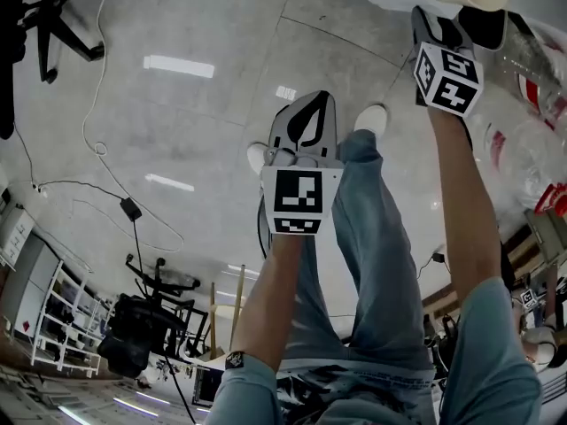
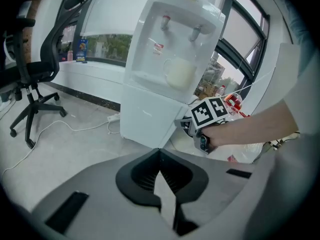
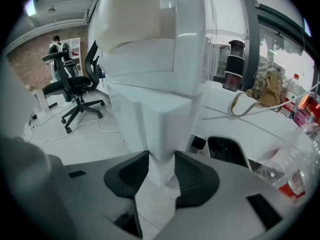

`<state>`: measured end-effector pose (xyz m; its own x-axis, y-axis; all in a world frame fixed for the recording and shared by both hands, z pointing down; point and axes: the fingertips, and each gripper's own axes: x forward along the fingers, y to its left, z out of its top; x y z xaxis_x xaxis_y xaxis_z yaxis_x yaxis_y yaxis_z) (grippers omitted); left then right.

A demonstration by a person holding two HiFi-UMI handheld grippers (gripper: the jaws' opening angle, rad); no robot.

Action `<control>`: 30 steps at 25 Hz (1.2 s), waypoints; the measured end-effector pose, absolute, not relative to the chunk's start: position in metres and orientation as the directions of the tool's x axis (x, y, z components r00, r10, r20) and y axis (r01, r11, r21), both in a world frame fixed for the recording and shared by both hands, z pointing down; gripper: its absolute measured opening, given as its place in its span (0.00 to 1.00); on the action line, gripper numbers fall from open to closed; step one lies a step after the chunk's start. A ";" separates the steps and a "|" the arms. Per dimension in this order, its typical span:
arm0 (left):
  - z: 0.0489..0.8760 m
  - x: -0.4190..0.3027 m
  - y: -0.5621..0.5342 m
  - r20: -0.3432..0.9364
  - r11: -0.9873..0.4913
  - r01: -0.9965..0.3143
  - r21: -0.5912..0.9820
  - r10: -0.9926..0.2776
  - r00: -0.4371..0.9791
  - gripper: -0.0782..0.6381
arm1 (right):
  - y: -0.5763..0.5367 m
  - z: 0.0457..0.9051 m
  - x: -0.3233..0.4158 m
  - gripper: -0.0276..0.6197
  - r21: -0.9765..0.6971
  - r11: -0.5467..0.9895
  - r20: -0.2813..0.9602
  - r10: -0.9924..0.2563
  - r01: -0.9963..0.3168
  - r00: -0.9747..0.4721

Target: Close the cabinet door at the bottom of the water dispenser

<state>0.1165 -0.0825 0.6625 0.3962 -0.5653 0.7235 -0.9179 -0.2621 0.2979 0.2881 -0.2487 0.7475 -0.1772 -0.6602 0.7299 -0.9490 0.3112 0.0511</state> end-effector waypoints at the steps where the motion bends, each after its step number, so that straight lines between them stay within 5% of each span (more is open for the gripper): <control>1: 0.663 0.118 -0.084 0.724 -0.260 -0.919 0.298 -0.566 0.395 0.12 | -0.252 0.748 0.290 0.32 0.054 0.312 0.728 -0.662 -0.949 -0.176; 30: 0.647 0.124 -0.091 0.706 -0.230 -0.932 0.280 -0.609 0.362 0.12 | -0.264 0.732 0.313 0.23 0.043 0.286 0.721 -0.672 -0.957 -0.168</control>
